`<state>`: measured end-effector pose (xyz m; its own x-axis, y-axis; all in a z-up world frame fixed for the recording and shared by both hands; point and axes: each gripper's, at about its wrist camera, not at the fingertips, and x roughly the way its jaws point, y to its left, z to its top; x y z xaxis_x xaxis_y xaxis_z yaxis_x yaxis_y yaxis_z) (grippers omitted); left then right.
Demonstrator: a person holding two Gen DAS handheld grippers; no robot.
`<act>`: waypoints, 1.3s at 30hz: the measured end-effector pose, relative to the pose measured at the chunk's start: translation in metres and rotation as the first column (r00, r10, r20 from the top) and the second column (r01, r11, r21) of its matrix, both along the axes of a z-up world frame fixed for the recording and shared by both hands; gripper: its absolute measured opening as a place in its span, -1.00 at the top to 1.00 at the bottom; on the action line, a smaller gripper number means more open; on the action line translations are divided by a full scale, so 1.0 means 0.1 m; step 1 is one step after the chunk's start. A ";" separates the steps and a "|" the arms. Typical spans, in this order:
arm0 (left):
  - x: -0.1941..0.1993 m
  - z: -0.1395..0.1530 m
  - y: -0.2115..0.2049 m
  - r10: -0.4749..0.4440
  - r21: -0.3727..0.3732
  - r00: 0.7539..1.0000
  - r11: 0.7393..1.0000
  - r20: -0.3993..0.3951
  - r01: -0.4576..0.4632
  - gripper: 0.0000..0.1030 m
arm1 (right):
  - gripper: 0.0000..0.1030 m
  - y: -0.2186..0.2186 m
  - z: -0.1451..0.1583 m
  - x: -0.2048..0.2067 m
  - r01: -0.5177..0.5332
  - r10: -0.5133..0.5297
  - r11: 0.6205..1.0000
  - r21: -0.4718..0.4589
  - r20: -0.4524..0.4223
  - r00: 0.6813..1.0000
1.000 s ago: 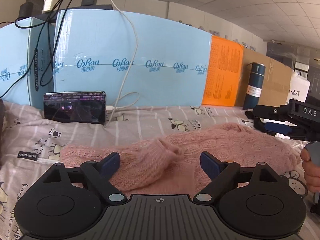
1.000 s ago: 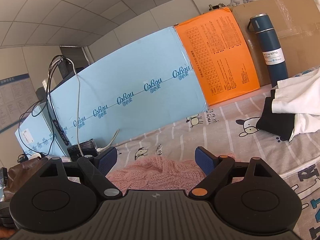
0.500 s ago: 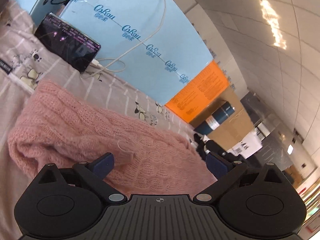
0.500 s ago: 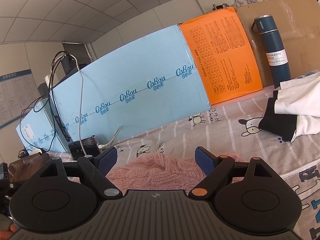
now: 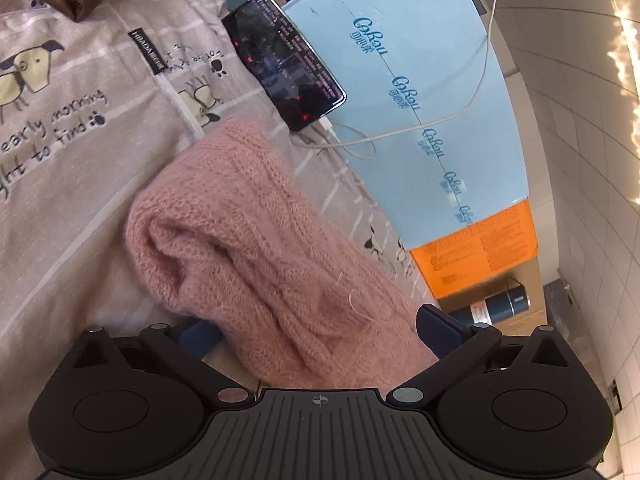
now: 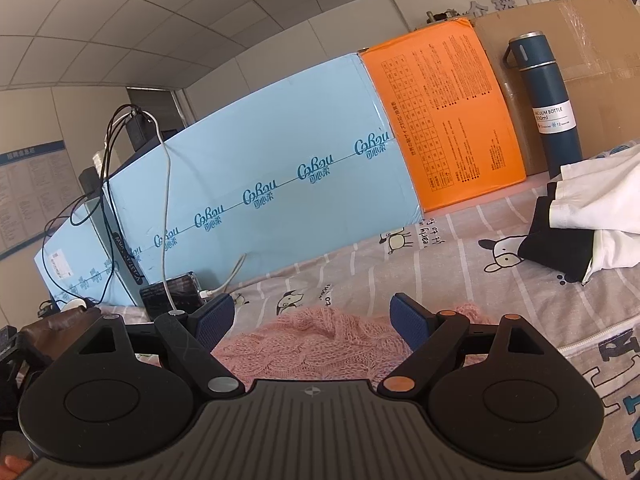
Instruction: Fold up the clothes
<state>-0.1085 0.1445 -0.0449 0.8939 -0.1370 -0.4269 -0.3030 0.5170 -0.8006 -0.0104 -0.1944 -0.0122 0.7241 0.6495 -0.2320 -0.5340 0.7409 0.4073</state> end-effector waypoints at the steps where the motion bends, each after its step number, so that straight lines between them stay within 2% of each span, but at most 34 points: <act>1: 0.09 0.00 0.00 0.006 0.019 1.000 1.000 0.014 -0.007 -0.99 | -0.64 0.00 0.00 0.00 0.000 0.000 1.000 0.001 -0.001 1.000; 4: 0.13 -0.01 -0.04 0.064 0.071 0.996 0.995 0.058 -0.068 -0.94 | -0.64 0.00 0.00 0.01 -0.003 0.003 1.000 0.004 -0.002 1.000; 5: 0.12 -0.01 -0.05 0.082 0.085 0.994 0.992 0.074 -0.088 -0.89 | -0.64 -0.01 0.00 0.01 -0.005 0.005 1.000 0.006 -0.002 1.000; 6: 0.10 -0.03 -0.03 0.101 0.080 0.991 0.991 0.087 -0.108 -0.75 | -0.64 -0.01 0.00 0.00 -0.008 0.008 1.000 0.008 -0.003 1.000; 8: 0.07 -0.06 0.03 0.134 0.076 0.987 0.987 0.086 -0.141 -0.32 | -0.64 -0.01 0.00 0.00 -0.014 0.014 1.000 0.011 -0.002 1.000; 9: 0.09 -0.09 0.06 0.146 0.086 0.987 0.985 0.067 -0.151 0.13 | -0.64 -0.01 0.00 0.00 -0.015 0.015 1.000 0.011 -0.001 1.000; 10: 0.10 -0.11 0.07 0.141 0.102 0.989 0.984 0.053 -0.146 0.24 | -0.64 -0.01 0.00 0.00 -0.016 0.016 1.000 0.011 -0.001 1.000; 14: 0.06 0.01 -0.04 0.092 0.218 0.992 0.970 0.082 -0.108 0.33 | -0.64 -0.01 0.00 0.00 -0.010 0.010 1.000 0.009 -0.002 1.000; 18: -0.12 0.18 -0.08 0.061 0.336 0.987 0.936 0.149 -0.109 0.45 | -0.64 -0.02 0.01 -0.01 -0.008 0.008 1.000 0.019 0.001 1.000; 21: -0.32 0.30 -0.07 0.118 0.440 0.976 0.878 0.184 -0.189 0.46 | -0.64 -0.04 0.02 -0.03 -0.014 0.014 0.999 0.033 0.007 1.000; 23: -0.45 0.37 -0.03 0.184 0.518 0.963 0.814 0.199 -0.262 0.47 | -0.64 -0.05 0.02 -0.04 -0.018 0.018 0.999 0.041 0.010 1.000; 25: -0.55 0.46 0.01 0.259 0.618 0.944 0.714 0.204 -0.329 0.47 | -0.64 -0.05 0.02 -0.04 -0.031 0.031 0.998 0.048 0.004 1.000; 27: -0.56 0.52 -0.01 0.284 0.716 0.940 0.615 0.191 -0.331 0.46 | -0.64 -0.05 0.03 -0.04 -0.057 0.058 0.997 0.061 -0.011 0.998; 29: -0.52 0.55 -0.13 0.264 0.787 0.946 0.536 0.187 -0.305 0.44 | -0.64 -0.04 0.03 -0.04 -0.078 0.080 0.994 0.073 -0.025 0.996; 31: -0.48 0.56 -0.34 0.210 0.858 0.960 0.442 0.185 -0.262 0.40 | -0.64 -0.04 0.02 -0.04 -0.089 0.092 0.993 0.081 -0.034 0.995; 33: -0.41 0.53 -0.64 0.122 0.925 0.976 0.315 0.180 -0.210 0.37 | -0.64 -0.04 0.02 -0.04 -0.080 0.083 0.993 0.081 -0.036 0.996; 34: -0.40 0.51 -0.78 0.077 0.947 0.982 0.261 0.174 -0.188 0.37 | -0.64 -0.04 0.02 -0.04 -0.078 0.081 0.994 0.082 -0.039 0.996; 36: -0.39 0.47 -1.00 -0.007 0.972 0.988 0.180 0.157 -0.153 0.36 | -0.64 -0.05 0.02 -0.03 -0.078 0.082 0.993 0.084 -0.042 0.996; 37: -0.37 0.44 -1.14 -0.059 0.983 0.989 0.128 0.139 -0.130 0.34 | -0.64 -0.04 0.02 -0.03 -0.079 0.083 0.993 0.084 -0.042 0.996; 39: -0.36 0.37 -1.33 -0.137 0.995 0.986 0.050 0.097 -0.091 0.31 | -0.64 -0.05 0.01 -0.03 -0.085 0.089 0.992 0.088 -0.043 0.995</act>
<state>-0.1447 0.0110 -0.0074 0.9539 0.2930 -0.0653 -0.2328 0.8595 0.4550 -0.0137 -0.1990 -0.0108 0.6538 0.7284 -0.2047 -0.5736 0.6536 0.4937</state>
